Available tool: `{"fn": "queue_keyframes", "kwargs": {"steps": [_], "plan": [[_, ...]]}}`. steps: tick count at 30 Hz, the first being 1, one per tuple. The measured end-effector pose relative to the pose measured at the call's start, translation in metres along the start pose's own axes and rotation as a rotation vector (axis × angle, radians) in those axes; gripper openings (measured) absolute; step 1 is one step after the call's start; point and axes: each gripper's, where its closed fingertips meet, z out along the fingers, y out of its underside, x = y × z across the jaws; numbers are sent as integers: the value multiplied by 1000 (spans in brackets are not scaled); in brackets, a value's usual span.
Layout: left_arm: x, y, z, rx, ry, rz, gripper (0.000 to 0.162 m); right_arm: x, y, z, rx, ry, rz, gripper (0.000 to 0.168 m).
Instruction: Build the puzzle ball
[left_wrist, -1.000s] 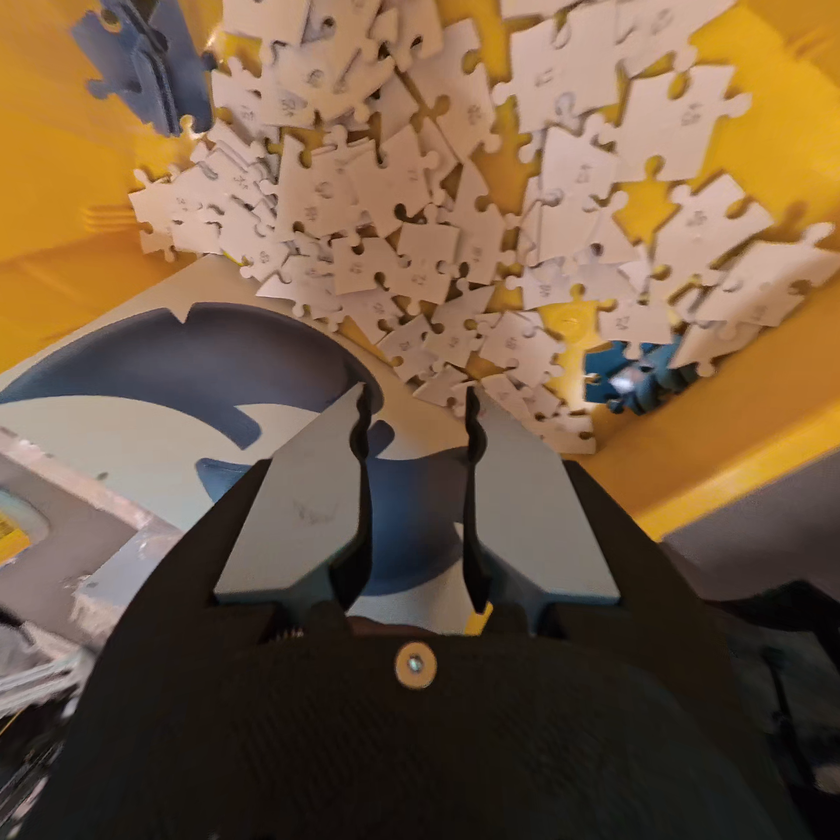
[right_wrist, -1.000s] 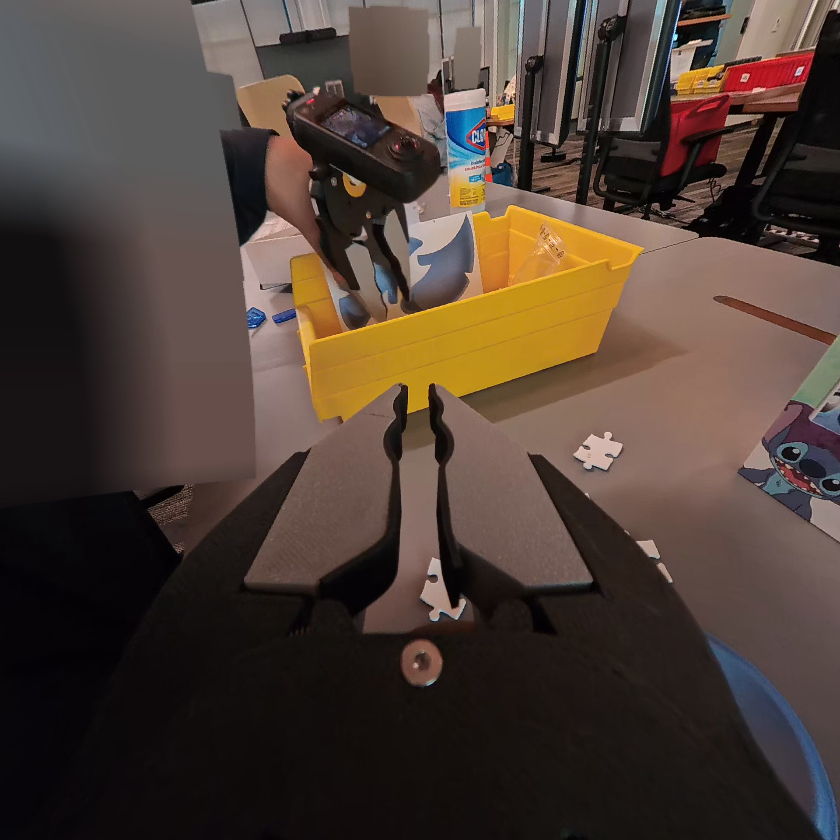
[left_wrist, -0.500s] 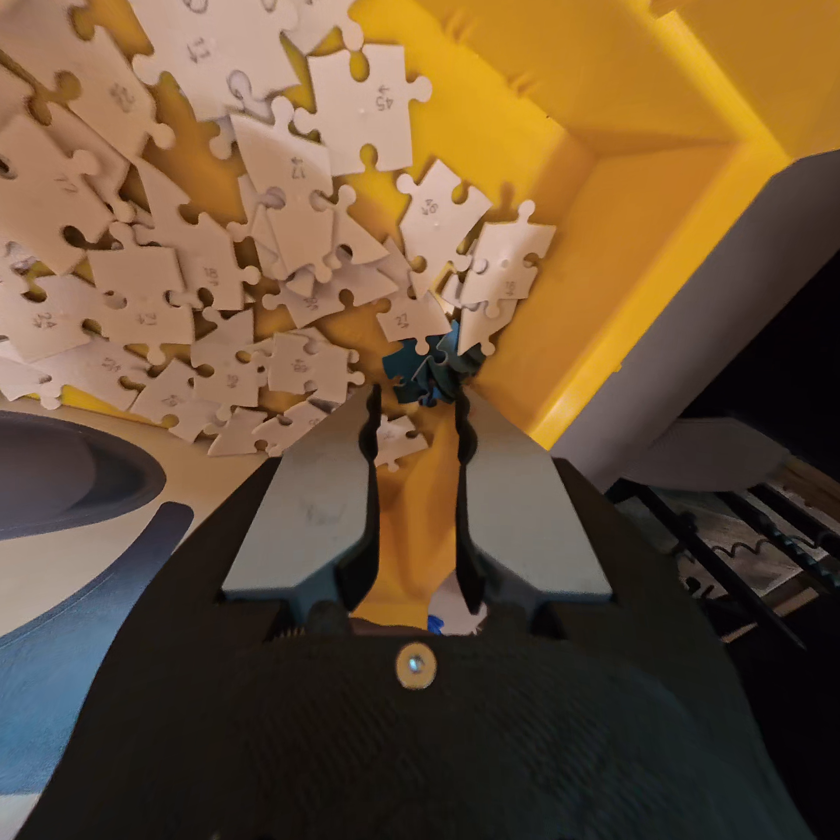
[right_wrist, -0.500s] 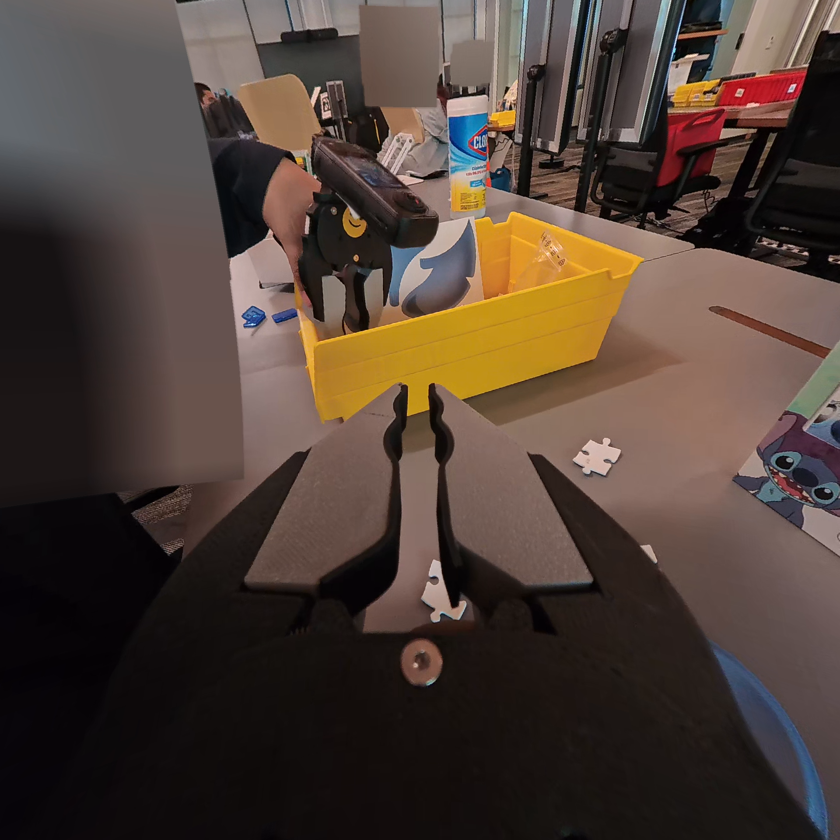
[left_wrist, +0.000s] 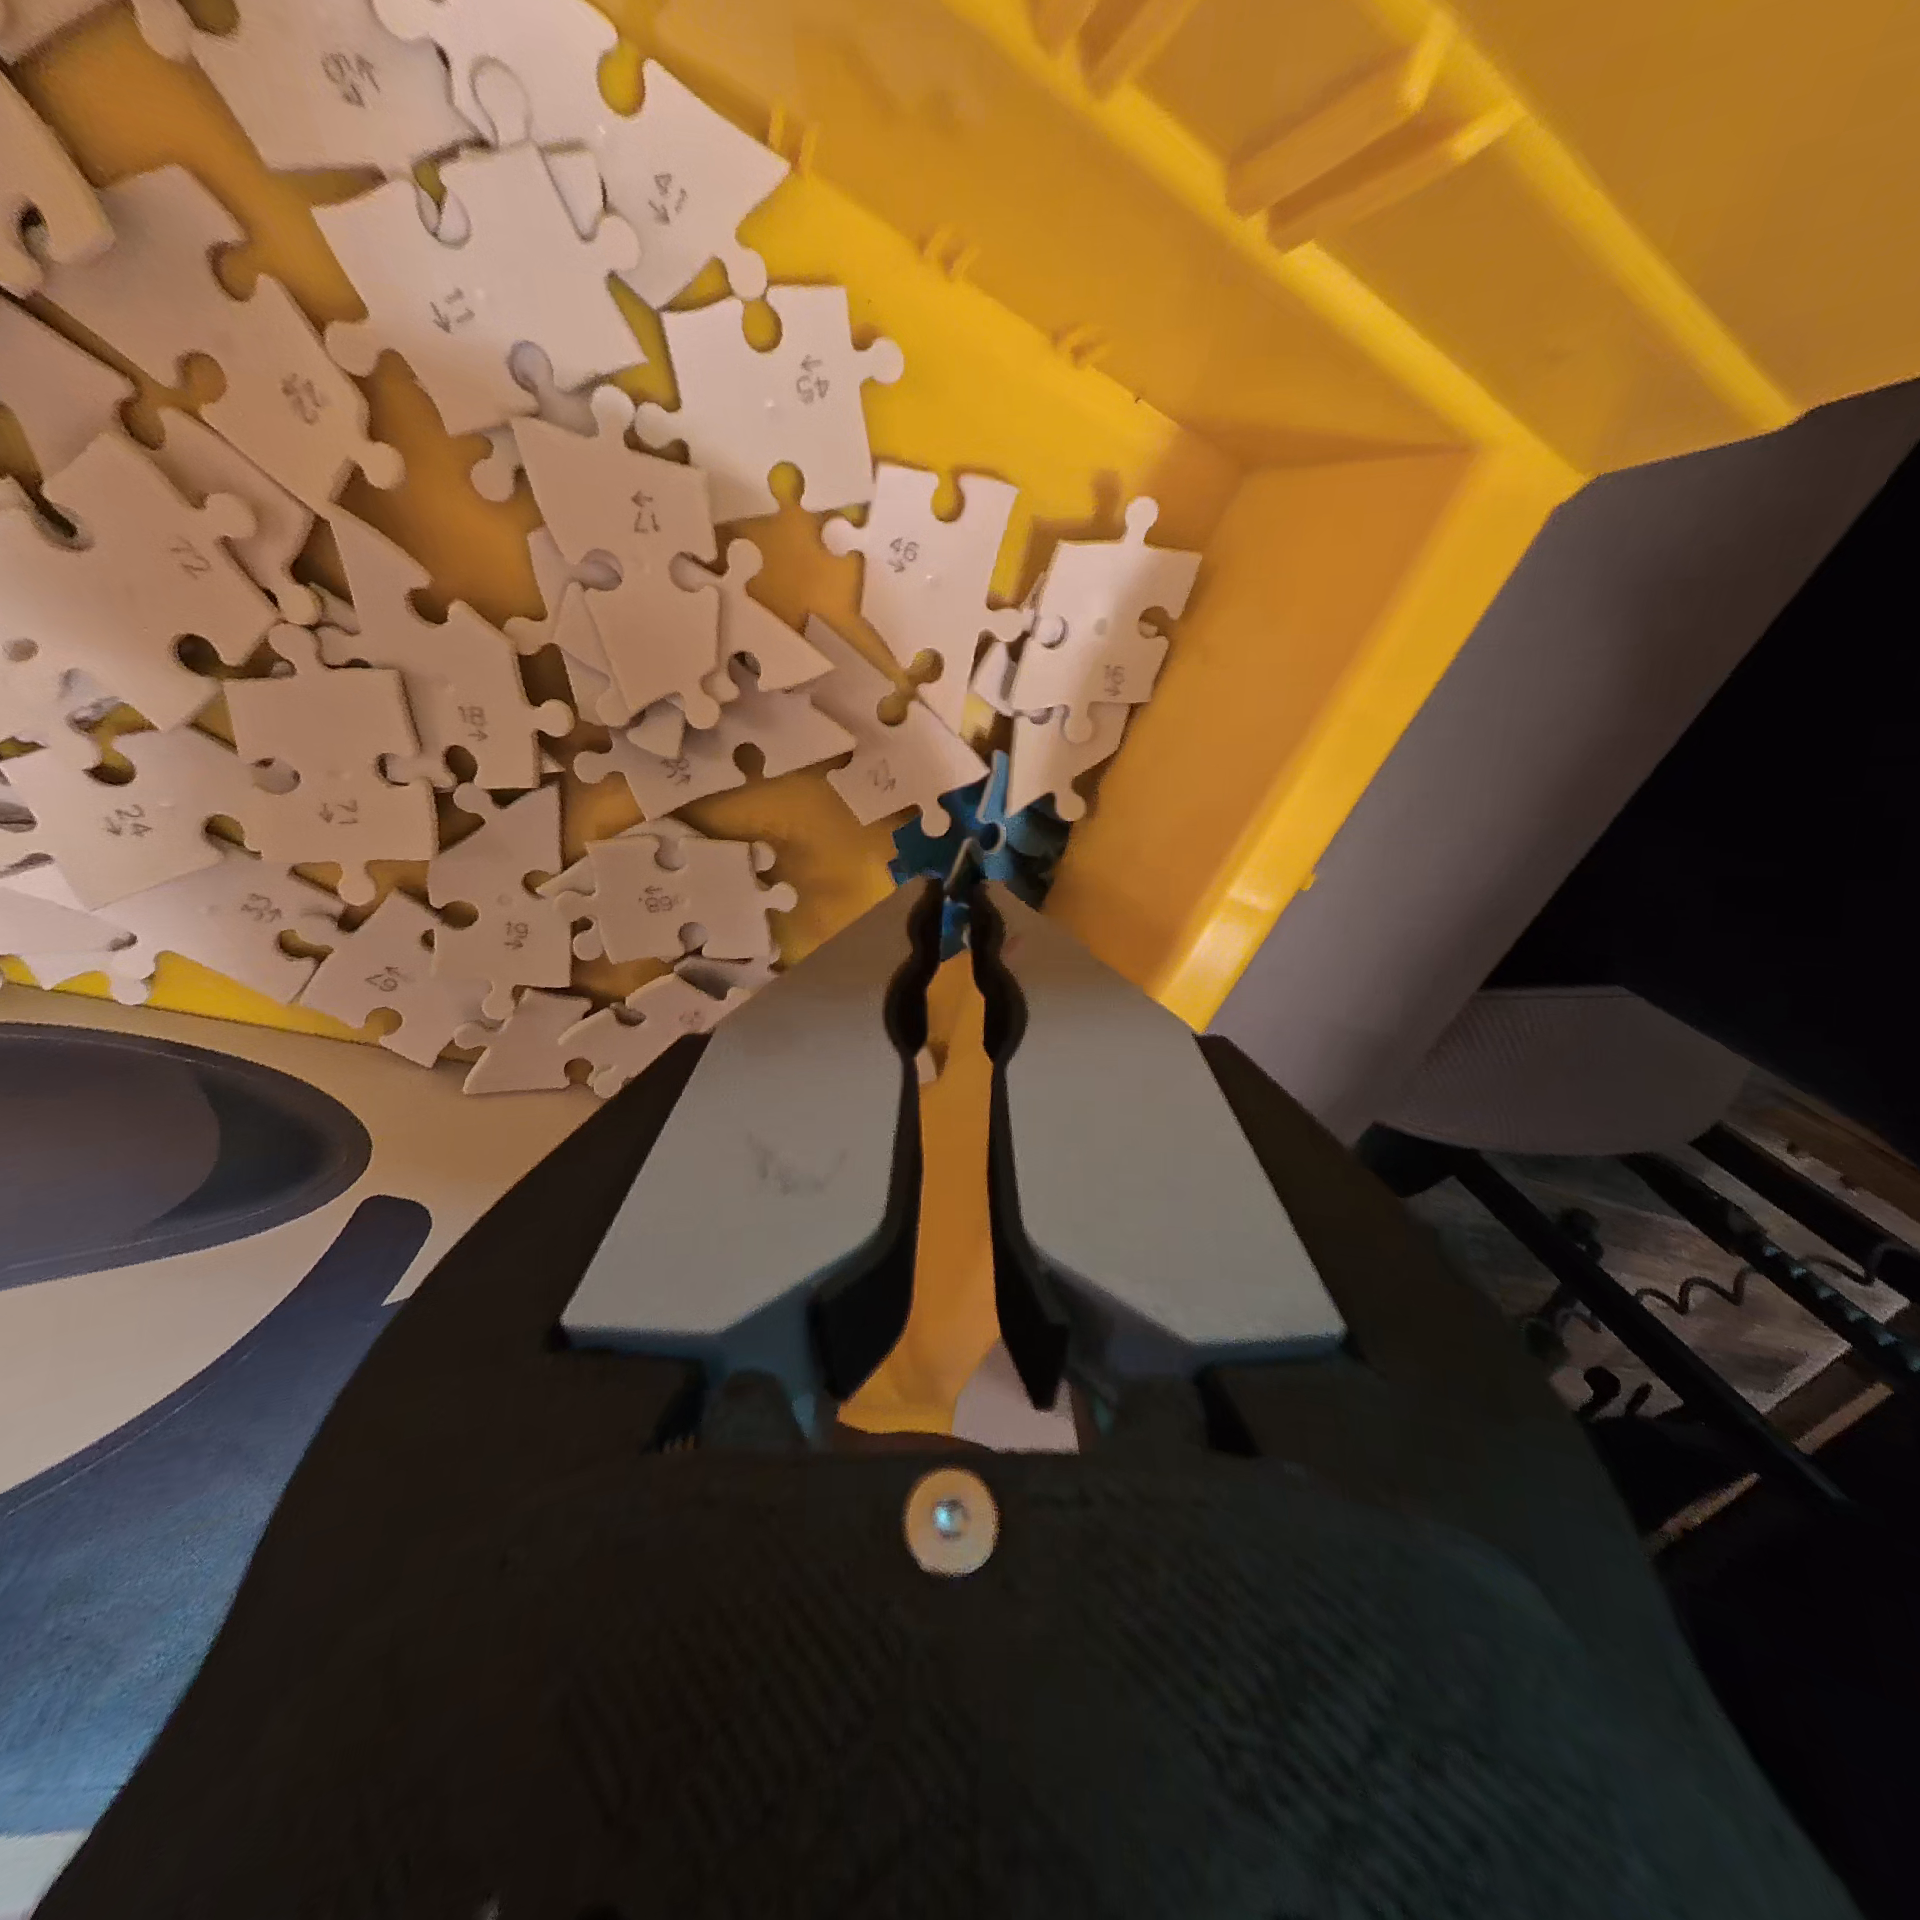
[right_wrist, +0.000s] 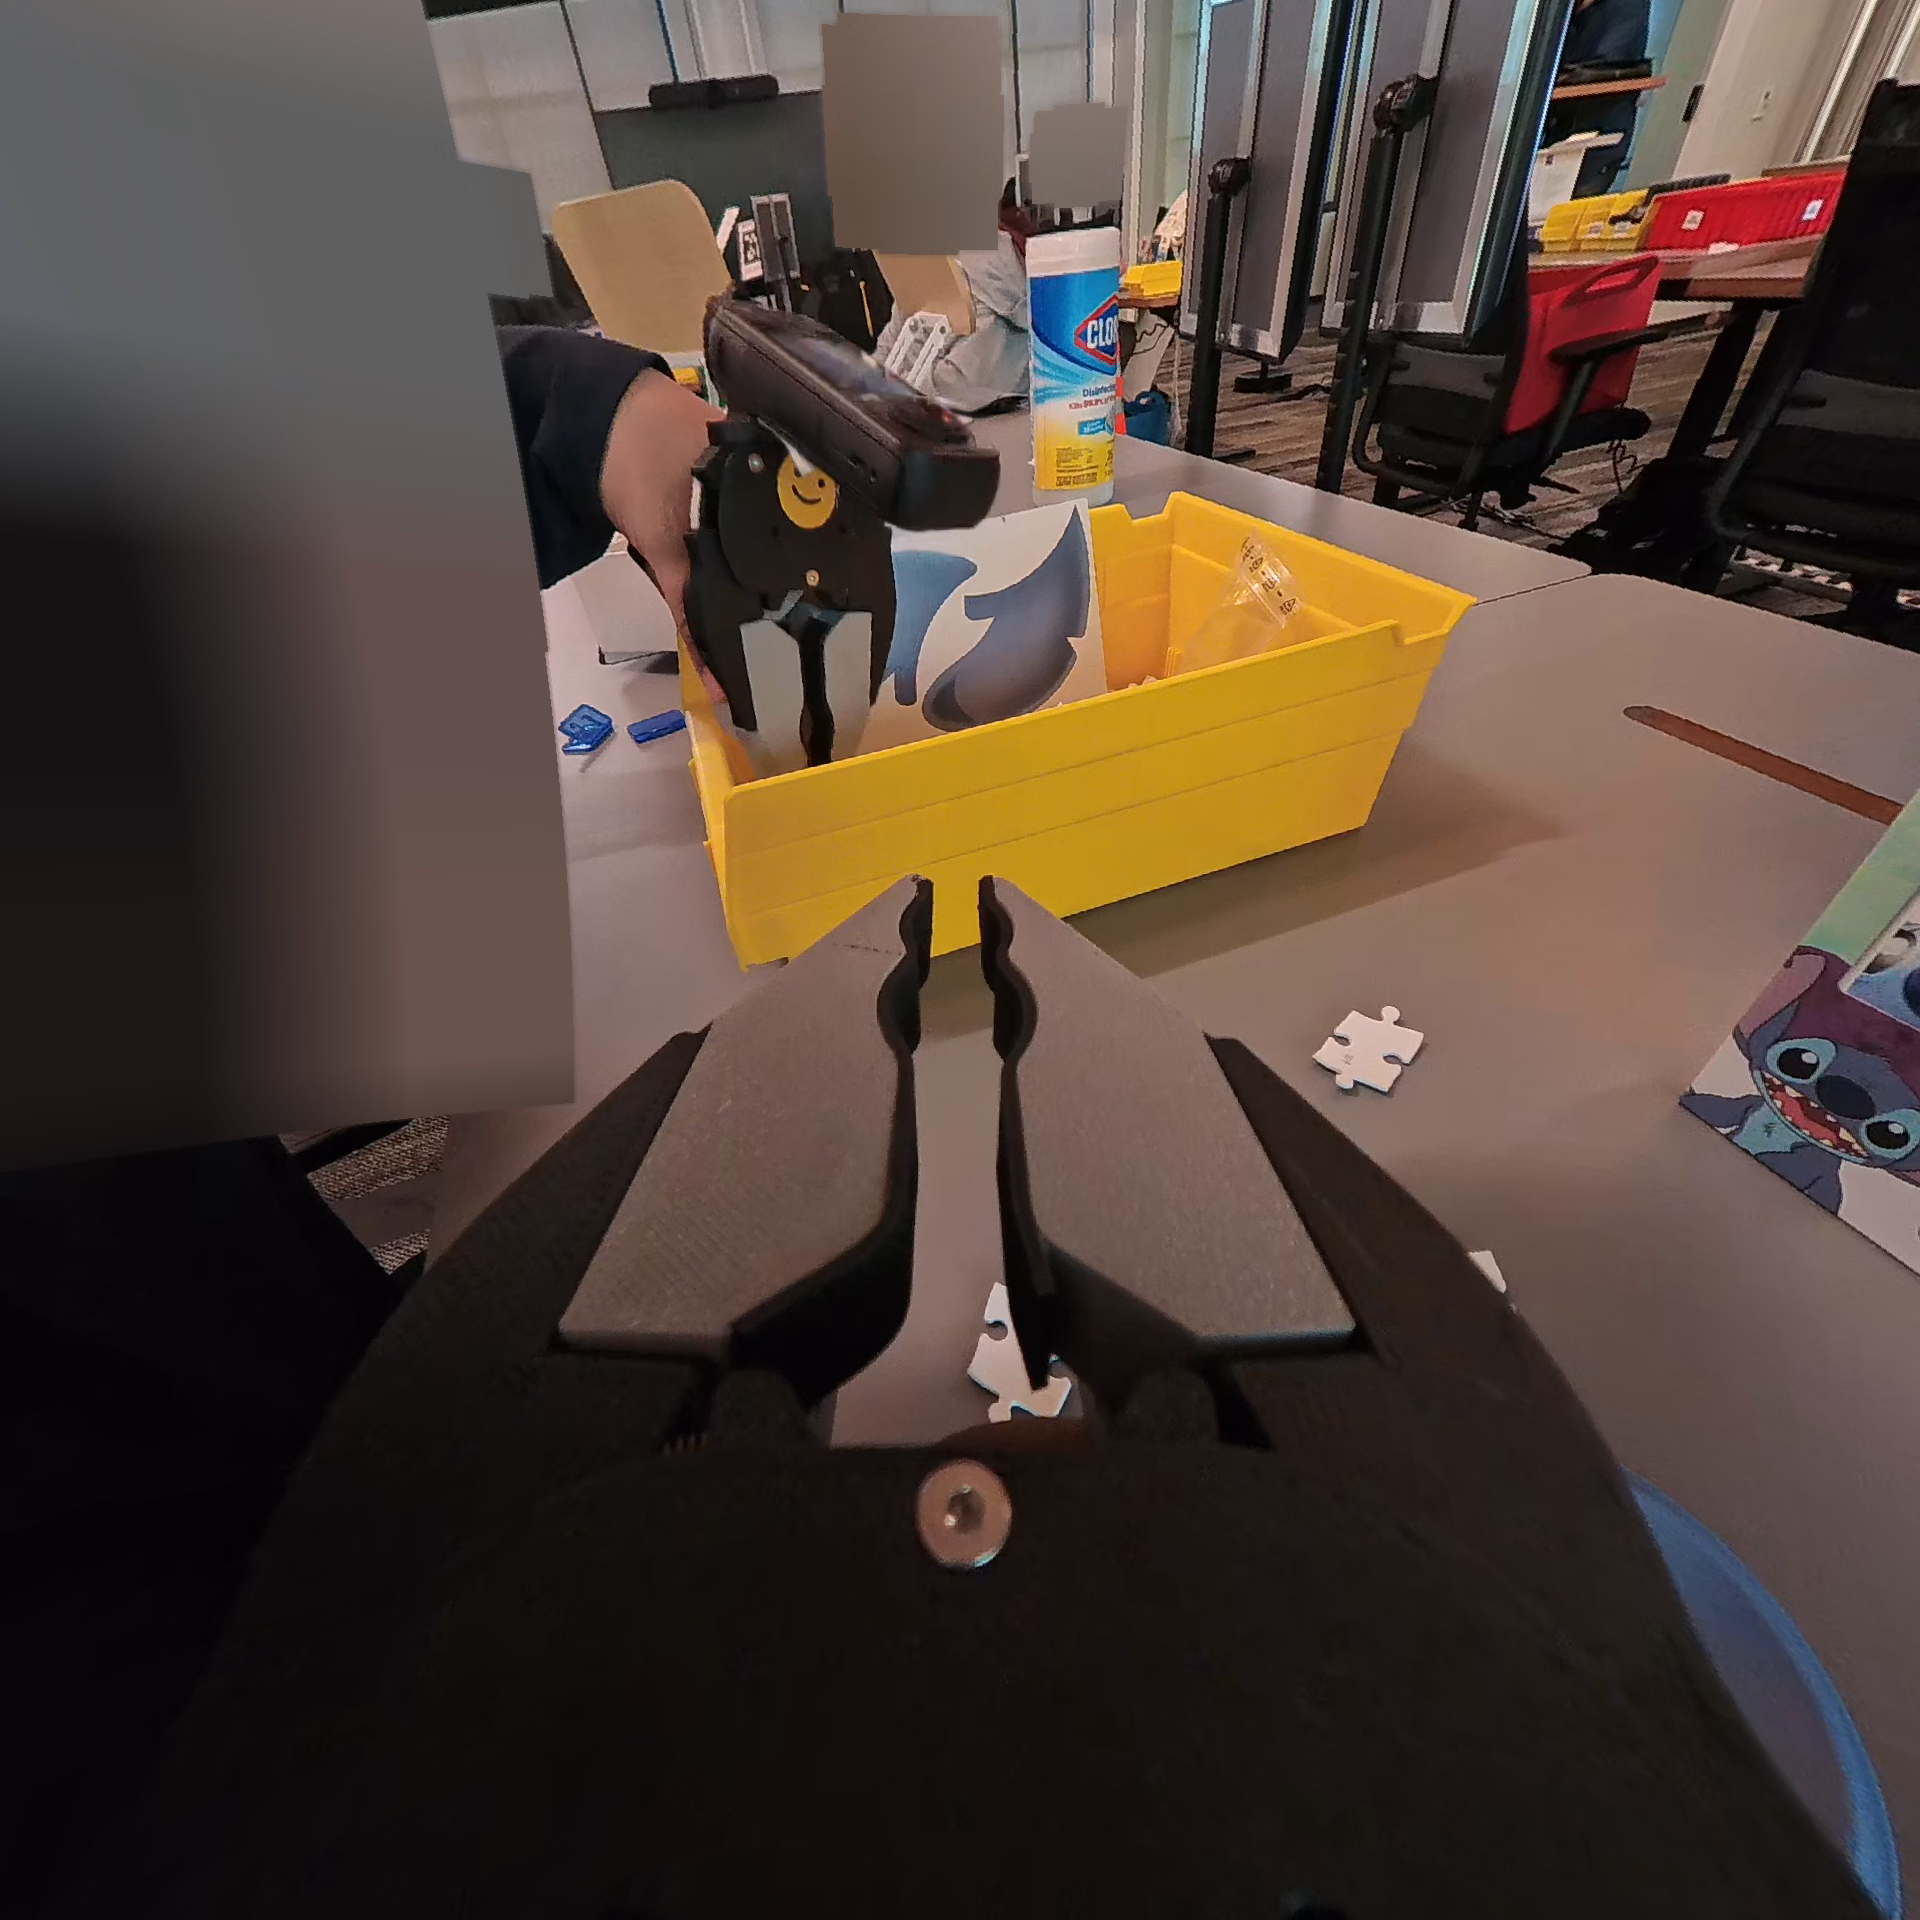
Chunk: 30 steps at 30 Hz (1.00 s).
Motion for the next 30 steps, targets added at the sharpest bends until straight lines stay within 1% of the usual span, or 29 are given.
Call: {"fn": "queue_keyframes", "kwargs": {"steps": [1,6,10,17,24,27,30], "plan": [[1,-2,-1,14,5,4,1,0,0,0,-1,1,0,5],[3,-1,-1,22,-3,26,0,3,4,2,-14,5,6,5],[18,-2,-4,35,79,59,0,5,6,3,-22,10,10,5],[15,0,1,-6,50,62,1,6,7,3,-22,10,17,5],[13,-5,2,4,-15,63,1,4,4,2,-12,5,16,5],[10,-10,-10,67,-67,48,0,4,3,1,-8,5,14,5],[3,-10,-30,153,-148,16,0,3,2,1,-8,2,14,5]]}}
